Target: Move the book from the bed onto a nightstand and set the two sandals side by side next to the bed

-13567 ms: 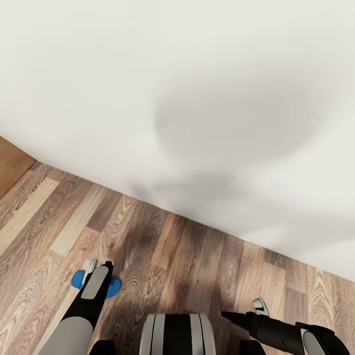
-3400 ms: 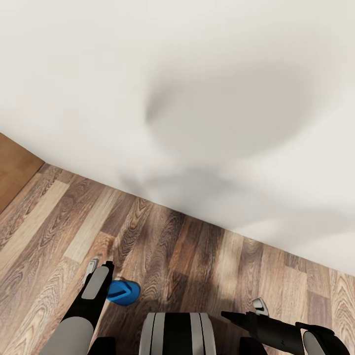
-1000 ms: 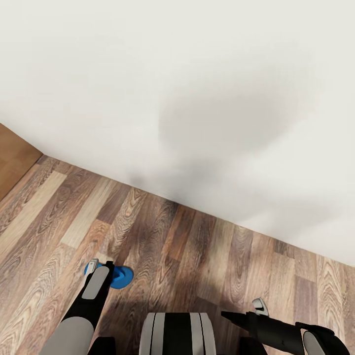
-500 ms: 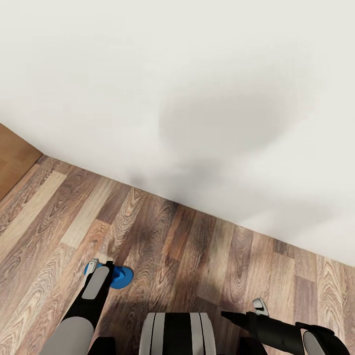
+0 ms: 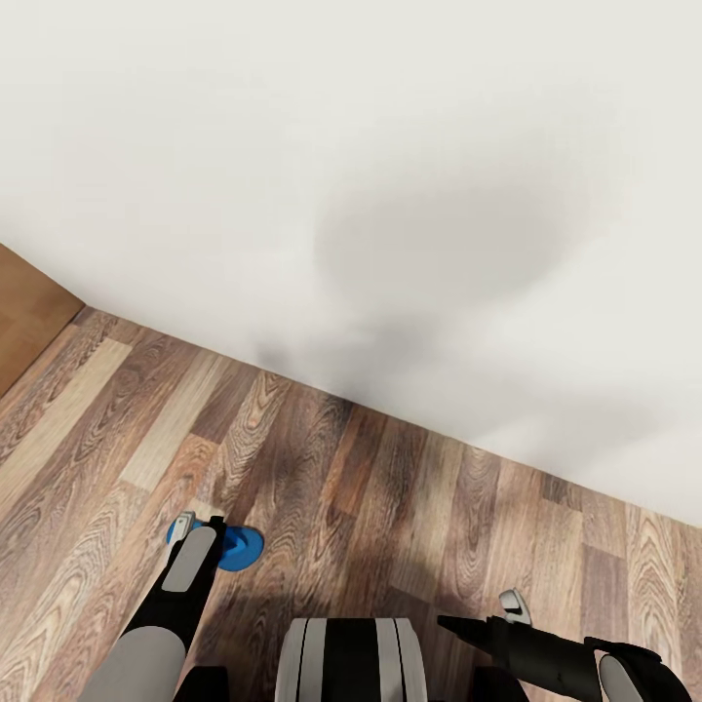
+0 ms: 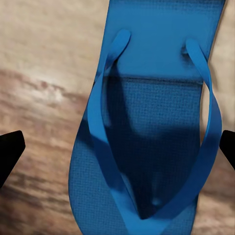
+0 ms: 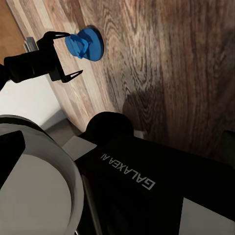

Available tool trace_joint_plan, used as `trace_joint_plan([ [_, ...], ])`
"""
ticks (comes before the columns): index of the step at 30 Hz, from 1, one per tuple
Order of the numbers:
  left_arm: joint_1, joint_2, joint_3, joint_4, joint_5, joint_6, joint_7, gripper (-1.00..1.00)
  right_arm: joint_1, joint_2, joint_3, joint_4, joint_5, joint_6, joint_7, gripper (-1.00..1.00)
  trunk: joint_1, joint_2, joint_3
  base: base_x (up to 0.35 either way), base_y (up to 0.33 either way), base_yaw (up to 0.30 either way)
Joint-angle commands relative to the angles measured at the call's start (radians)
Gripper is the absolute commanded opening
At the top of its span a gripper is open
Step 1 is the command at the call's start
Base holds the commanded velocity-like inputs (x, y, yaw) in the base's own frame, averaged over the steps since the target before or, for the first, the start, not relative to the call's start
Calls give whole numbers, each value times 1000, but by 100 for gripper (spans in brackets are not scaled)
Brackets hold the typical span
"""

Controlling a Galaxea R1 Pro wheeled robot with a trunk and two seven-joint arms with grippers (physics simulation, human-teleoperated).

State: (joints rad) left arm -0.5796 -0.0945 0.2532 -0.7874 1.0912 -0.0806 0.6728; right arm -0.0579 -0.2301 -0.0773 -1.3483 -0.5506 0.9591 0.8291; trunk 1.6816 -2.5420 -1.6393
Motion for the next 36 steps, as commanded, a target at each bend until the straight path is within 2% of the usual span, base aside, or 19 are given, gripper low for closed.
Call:
trace_joint_plan([
  [1,0,-1,1,-1,10,-8,1,100,0,0,-1,0,1,4,4,100,0,0,-1,0,0,0],
  [36,0,-2,1,2,10,-8,1,100,0,0,-1,0,1,4,4,100,0,0,-1,0,0,0],
])
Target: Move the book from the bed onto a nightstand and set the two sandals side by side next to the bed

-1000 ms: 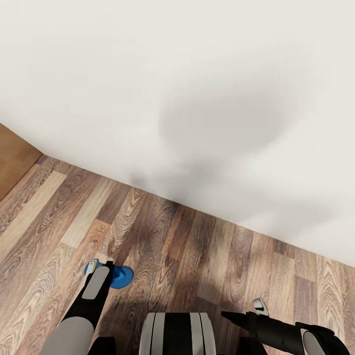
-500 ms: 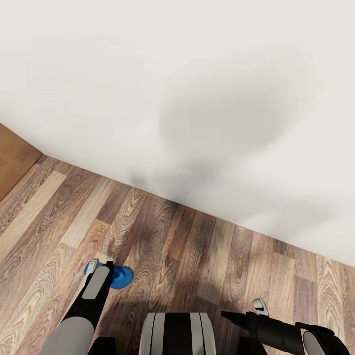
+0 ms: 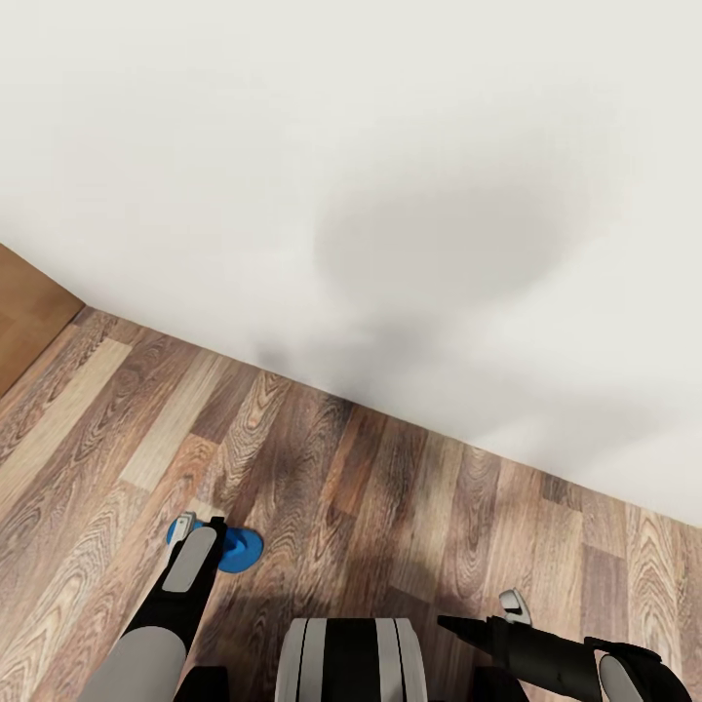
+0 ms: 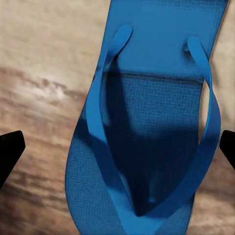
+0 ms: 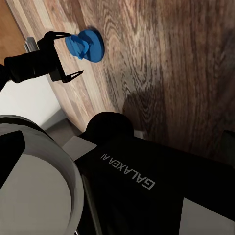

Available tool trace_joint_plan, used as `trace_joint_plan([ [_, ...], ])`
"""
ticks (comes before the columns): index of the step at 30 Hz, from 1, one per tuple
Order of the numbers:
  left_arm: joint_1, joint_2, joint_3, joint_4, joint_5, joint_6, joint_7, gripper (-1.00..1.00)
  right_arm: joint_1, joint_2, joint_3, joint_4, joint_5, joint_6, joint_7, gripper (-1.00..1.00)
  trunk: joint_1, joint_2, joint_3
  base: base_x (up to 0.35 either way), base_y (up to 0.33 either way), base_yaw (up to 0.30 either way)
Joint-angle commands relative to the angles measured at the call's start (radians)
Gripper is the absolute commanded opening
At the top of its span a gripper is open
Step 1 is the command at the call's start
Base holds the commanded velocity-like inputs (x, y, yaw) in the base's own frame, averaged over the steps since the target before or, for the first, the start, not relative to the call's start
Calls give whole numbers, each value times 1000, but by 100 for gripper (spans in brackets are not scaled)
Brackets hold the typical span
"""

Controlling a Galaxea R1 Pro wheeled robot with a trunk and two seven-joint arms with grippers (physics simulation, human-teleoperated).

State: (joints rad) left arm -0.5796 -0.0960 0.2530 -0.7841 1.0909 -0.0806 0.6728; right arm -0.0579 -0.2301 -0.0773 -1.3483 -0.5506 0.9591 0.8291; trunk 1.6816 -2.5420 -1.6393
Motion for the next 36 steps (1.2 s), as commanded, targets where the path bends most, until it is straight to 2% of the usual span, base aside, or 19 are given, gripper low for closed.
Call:
trace_joint_plan([
  [1,0,-1,1,-1,10,-8,1,100,0,0,-1,0,1,4,4,100,0,0,-1,0,0,0],
  [8,0,-1,1,0,10,-8,1,100,0,0,-1,0,1,4,4,100,0,0,-1,0,0,0],
  [14,0,-1,0,0,10,-8,1,100,0,0,-1,0,1,4,4,100,3,-2,-24,0,0,0],
  [36,0,-1,0,0,10,-8,1,100,0,0,-1,0,1,4,4,100,3,-2,-24,0,0,0],
])
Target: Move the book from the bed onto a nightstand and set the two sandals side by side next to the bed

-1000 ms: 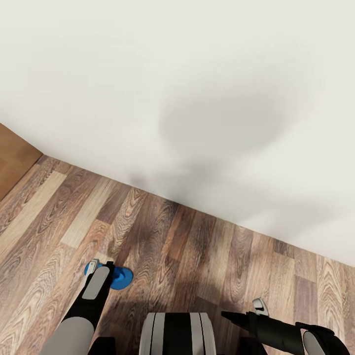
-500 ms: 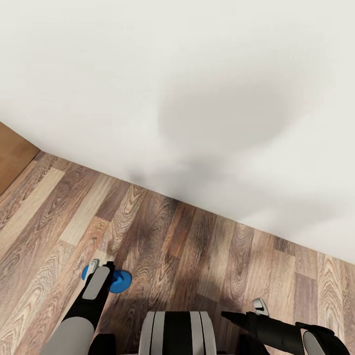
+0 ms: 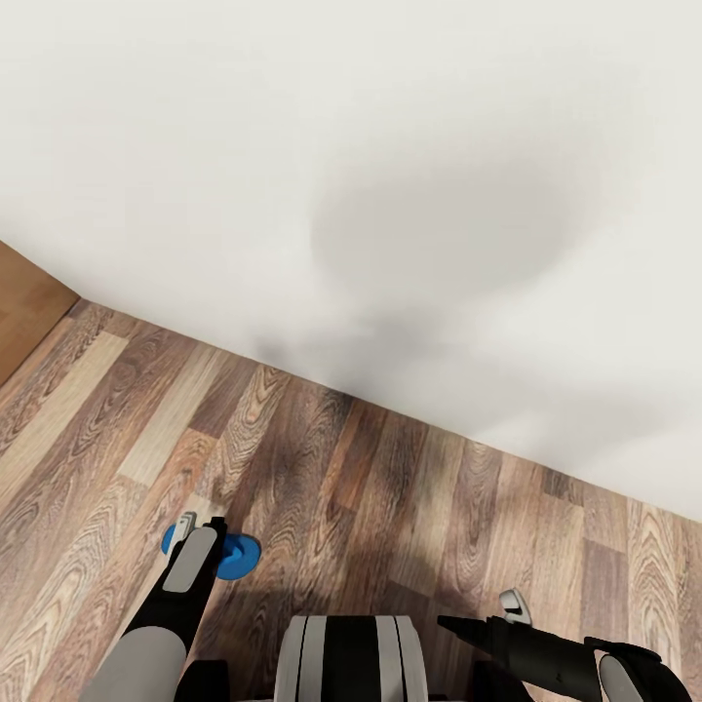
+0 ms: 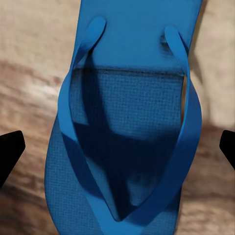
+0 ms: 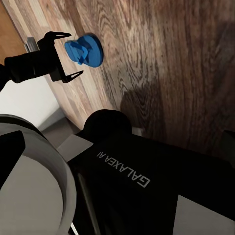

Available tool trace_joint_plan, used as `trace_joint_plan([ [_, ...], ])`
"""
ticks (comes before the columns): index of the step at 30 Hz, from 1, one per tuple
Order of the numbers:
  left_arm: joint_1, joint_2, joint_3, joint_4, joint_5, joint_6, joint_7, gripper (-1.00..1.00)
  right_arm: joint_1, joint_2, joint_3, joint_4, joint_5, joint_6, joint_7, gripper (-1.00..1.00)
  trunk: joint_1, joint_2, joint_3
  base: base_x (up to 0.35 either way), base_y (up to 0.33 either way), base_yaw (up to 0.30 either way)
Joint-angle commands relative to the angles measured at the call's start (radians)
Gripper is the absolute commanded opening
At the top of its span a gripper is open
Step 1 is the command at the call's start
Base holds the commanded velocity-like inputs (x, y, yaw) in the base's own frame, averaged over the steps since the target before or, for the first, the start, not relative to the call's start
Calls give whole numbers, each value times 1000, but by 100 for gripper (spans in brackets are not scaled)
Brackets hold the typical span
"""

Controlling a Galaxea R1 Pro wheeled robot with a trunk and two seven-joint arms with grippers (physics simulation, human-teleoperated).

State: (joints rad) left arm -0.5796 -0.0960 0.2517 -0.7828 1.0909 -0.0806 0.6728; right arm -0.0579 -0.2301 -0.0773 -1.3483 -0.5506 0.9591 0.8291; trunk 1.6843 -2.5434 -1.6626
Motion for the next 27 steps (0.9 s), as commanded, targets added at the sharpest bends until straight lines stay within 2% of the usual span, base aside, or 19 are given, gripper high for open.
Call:
trace_joint_plan([
  [1,0,-1,1,-1,11,-8,1,100,0,0,-1,0,1,4,4,100,0,0,-1,0,0,0],
  [8,0,-1,0,-1,11,-8,1,100,0,0,-1,0,1,4,4,100,0,0,-1,0,0,0],
  [13,0,-1,0,-1,11,-7,1,100,0,0,-1,0,1,4,4,100,2,-1,-20,0,0,0],
  [27,0,-1,-1,0,11,-7,-1,100,0,0,-1,0,1,4,4,100,2,-1,-20,0,0,0],
])
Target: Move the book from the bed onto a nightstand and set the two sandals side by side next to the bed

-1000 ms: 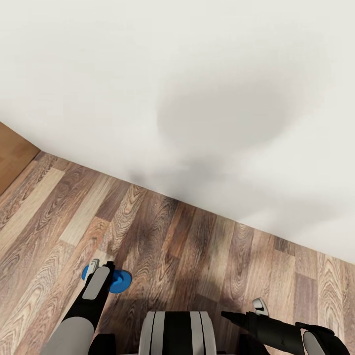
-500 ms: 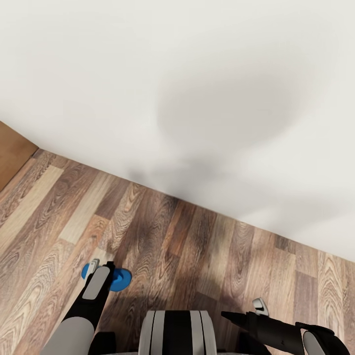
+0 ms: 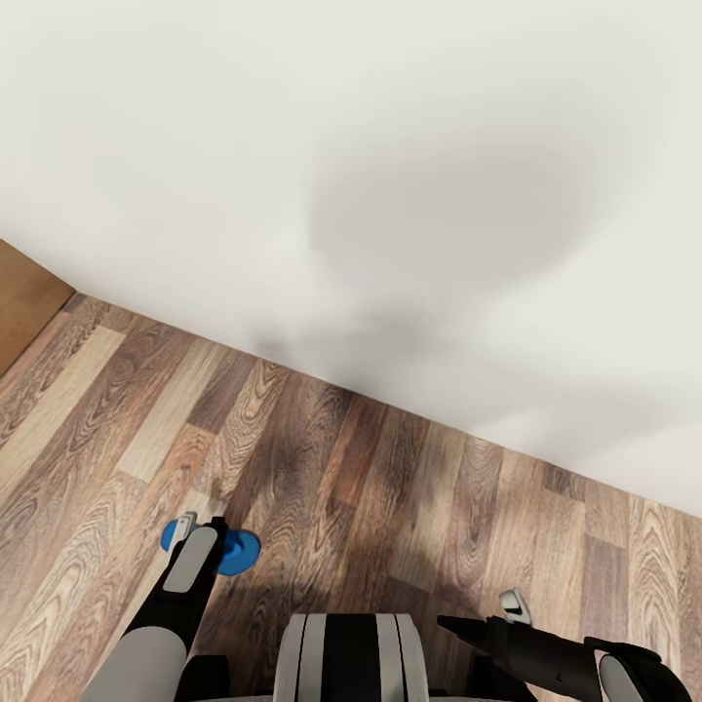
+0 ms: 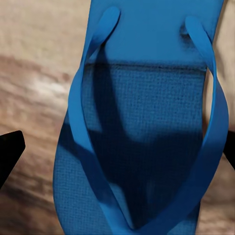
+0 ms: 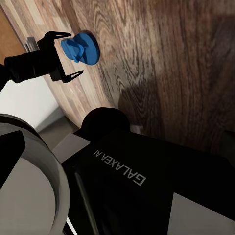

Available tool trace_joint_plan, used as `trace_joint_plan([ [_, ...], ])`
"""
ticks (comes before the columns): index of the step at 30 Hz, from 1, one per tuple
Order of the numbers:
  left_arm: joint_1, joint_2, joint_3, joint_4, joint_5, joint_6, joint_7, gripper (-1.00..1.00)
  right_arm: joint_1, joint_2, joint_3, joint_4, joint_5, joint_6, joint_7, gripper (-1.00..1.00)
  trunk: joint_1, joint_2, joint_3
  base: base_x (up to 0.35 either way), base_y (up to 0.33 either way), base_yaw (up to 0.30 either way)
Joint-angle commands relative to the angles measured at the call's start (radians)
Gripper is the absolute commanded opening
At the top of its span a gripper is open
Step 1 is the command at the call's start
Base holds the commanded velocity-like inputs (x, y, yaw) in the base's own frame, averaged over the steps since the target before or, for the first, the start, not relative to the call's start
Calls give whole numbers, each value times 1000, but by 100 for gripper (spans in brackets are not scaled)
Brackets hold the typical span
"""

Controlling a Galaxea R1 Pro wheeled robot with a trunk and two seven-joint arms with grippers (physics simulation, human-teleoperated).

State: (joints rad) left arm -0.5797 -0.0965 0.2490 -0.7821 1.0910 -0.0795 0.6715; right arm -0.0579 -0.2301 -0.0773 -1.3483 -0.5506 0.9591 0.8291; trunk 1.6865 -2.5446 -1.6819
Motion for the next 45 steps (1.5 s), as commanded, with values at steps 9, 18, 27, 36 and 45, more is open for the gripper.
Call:
trace_joint_plan([
  [9,0,0,-10,0,11,-8,0,100,0,0,-1,0,1,4,4,100,0,0,-1,0,0,0],
  [18,0,0,-35,0,12,-8,0,-100,0,0,-1,0,1,4,4,100,0,0,-1,0,0,0],
  [27,0,0,-46,0,12,-8,2,-100,0,0,-1,0,1,4,4,100,0,0,-1,0,0,0],
  [36,0,0,-45,0,11,-8,2,-100,0,0,-1,0,1,4,4,100,0,0,-1,0,0,0],
  [45,0,1,-45,-2,10,-8,6,-100,0,-1,-1,-1,1,4,4,100,-2,1,15,0,0,0],
])
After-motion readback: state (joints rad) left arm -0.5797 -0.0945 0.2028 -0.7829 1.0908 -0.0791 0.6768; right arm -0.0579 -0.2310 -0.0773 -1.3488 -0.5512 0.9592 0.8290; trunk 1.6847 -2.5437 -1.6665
